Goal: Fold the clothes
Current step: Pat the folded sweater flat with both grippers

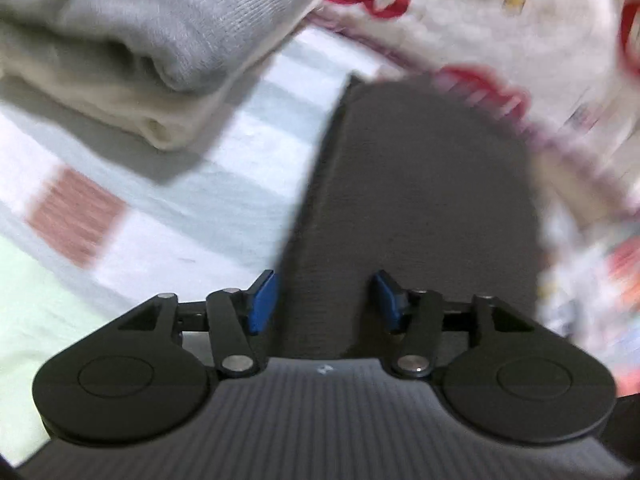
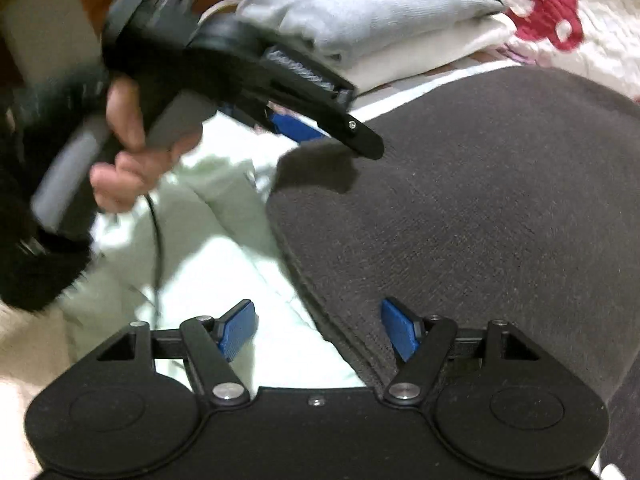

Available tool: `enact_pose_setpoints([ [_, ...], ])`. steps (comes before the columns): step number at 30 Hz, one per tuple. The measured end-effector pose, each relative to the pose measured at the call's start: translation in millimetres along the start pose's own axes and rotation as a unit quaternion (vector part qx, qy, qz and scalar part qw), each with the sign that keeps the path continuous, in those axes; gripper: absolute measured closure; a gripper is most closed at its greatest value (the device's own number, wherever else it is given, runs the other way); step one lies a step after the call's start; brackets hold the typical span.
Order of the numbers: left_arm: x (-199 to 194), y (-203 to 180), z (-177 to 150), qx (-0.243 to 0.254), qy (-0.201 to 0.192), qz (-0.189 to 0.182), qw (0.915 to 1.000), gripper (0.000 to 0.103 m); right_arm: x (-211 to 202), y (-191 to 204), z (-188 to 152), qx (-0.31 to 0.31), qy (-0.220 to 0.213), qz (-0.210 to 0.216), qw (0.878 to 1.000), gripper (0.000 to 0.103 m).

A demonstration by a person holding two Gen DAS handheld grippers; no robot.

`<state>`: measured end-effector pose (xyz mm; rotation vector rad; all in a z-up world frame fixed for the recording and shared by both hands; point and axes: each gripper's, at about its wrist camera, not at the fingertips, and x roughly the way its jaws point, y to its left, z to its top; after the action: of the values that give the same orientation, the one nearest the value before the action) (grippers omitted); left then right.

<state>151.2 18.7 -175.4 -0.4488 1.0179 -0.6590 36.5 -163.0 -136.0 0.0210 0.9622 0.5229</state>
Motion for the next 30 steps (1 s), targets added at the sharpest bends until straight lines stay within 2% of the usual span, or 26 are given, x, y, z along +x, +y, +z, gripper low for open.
enact_pose_setpoints([
  [1, -6, 4, 2, -0.026, -0.012, -0.041, 0.9988, 0.051, -7, -8, 3, 0.024, -0.009, 0.011, 1.000, 0.029],
  [2, -13, 2, 4, -0.029, -0.026, -0.053, 0.9978, 0.048, -15, -20, 3, 0.052, -0.024, 0.009, 0.998, 0.029],
  [4, -20, -10, 7, 0.018, -0.038, -0.025, 0.9988, 0.046, -32, -44, 3, 0.109, -0.053, 0.005, 0.993, 0.029],
  [6, -15, -18, 5, 0.049, -0.019, 0.011, 0.9986, 0.045, -50, -69, 1, 0.169, -0.084, -0.003, 0.982, 0.029],
  [8, -4, -15, 1, 0.041, 0.015, 0.039, 0.9983, 0.044, -70, -96, -4, 0.229, -0.119, -0.013, 0.966, 0.029],
  [10, 2, -10, -2, 0.037, 0.033, 0.073, 0.9961, 0.043, -87, -117, -11, 0.260, -0.142, -0.043, 0.954, 0.029],
  [11, 4, -8, -2, 0.037, 0.039, 0.090, 0.9945, 0.039, -95, -127, -14, 0.274, -0.152, -0.058, 0.948, 0.029],
  [13, 1, -4, 0, 0.027, 0.032, 0.097, 0.9945, 0.039, -101, -143, -22, 0.288, -0.155, -0.087, 0.941, 0.029],
  [16, -5, 9, 3, -0.009, 0.019, 0.085, 0.9961, 0.039, -102, -174, -32, 0.332, -0.148, -0.097, 0.926, 0.029],
  [20, -22, 22, -12, -0.053, 0.002, 0.079, 0.9955, 0.034, -99, -193, -50, 0.394, -0.155, -0.072, 0.903, 0.029],
  [22, -32, 27, -21, -0.074, -0.007, 0.076, 0.9943, 0.034, -89, -200, -43, 0.403, -0.150, -0.066, 0.901, 0.029],
  [26, -50, 39, -39, -0.116, -0.025, 0.072, 0.9904, 0.034, -71, -203, -41, 0.405, -0.132, -0.055, 0.903, 0.029],
  [28, -47, 48, -43, -0.149, -0.010, 0.050, 0.9874, 0.034, -68, -206, -41, 0.400, -0.123, -0.041, 0.907, 0.029],
  [30, -43, 49, -44, -0.154, -0.003, 0.042, 0.9871, 0.034, -72, -205, -39, 0.385, -0.122, -0.046, 0.914, 0.029],
])
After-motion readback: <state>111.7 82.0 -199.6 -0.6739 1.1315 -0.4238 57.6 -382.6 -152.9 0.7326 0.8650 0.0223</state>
